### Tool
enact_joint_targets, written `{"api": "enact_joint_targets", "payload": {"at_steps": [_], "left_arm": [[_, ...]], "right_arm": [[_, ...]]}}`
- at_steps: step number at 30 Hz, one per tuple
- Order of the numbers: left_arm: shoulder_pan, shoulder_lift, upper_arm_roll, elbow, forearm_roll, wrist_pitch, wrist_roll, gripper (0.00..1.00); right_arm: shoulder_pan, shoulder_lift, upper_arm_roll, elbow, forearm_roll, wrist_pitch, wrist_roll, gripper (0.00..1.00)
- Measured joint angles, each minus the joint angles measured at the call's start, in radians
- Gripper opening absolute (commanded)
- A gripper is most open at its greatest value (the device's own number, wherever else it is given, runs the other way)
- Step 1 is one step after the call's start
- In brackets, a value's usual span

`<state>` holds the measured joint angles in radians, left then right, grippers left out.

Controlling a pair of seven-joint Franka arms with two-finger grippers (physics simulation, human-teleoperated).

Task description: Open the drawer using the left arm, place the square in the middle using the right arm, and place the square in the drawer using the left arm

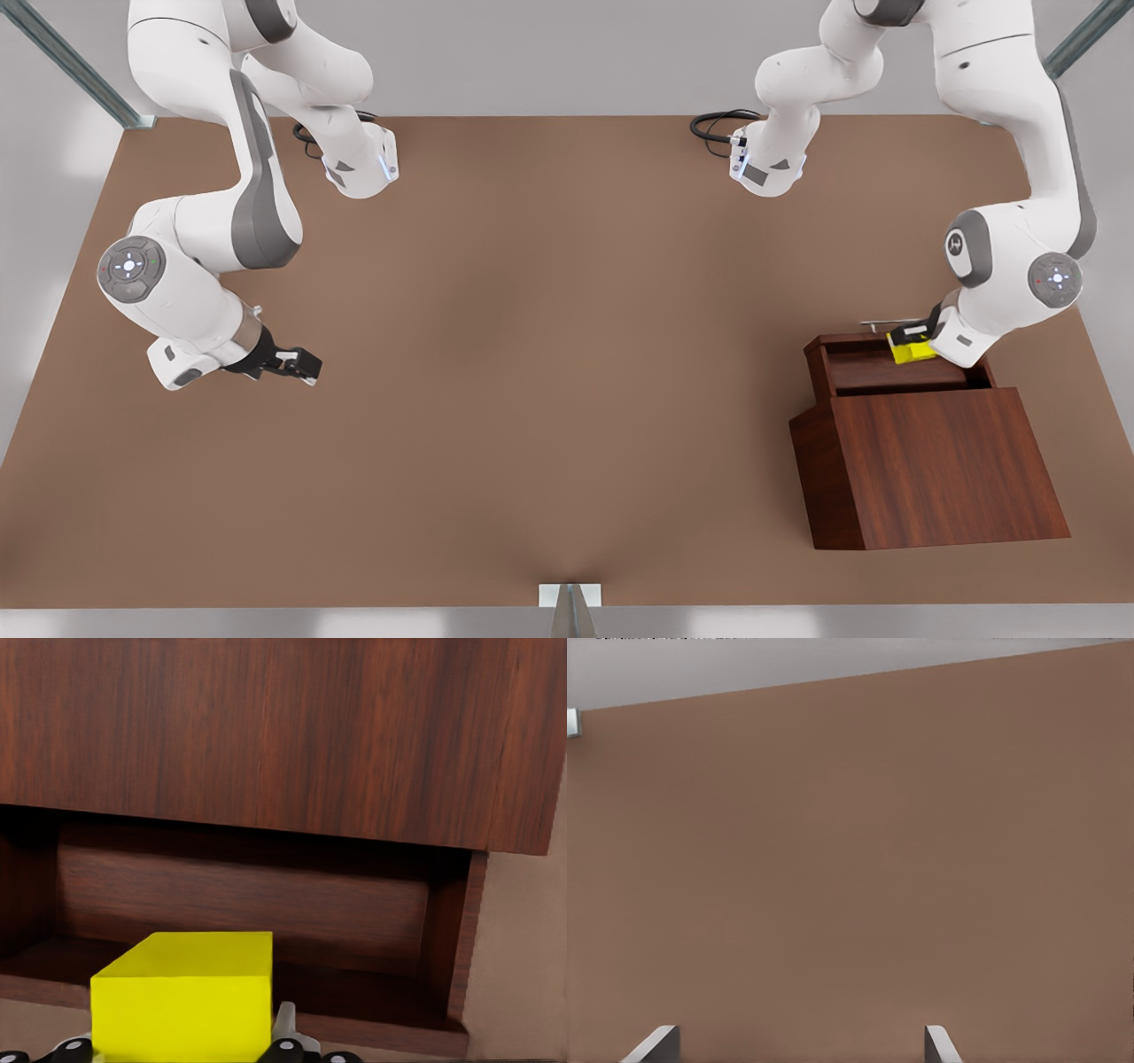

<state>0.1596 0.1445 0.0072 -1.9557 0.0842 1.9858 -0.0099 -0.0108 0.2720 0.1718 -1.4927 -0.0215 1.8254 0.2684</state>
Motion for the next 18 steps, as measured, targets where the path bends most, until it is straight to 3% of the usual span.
{"api": "enact_joint_targets", "payload": {"at_steps": [8, 9, 16, 18], "left_arm": [[0.082, 0.098, 0.000, 0.006, 0.001, 0.127, 0.007, 0.61], [0.091, 0.098, 0.001, 0.006, 0.000, 0.129, 0.007, 1.00], [0.090, 0.083, -0.003, 0.026, -0.018, 0.108, -0.012, 1.00], [0.054, -0.003, -0.135, 0.208, -0.022, -0.224, -0.134, 1.00]], "right_arm": [[-0.001, 0.003, 0.000, 0.002, 0.000, 0.001, 0.000, 1.00], [0.001, 0.003, 0.000, 0.002, 0.000, 0.006, 0.000, 1.00], [-0.004, 0.001, 0.000, 0.002, 0.000, 0.006, -0.002, 1.00], [-0.005, 0.003, 0.000, 0.002, 0.000, 0.006, -0.002, 1.00]]}}
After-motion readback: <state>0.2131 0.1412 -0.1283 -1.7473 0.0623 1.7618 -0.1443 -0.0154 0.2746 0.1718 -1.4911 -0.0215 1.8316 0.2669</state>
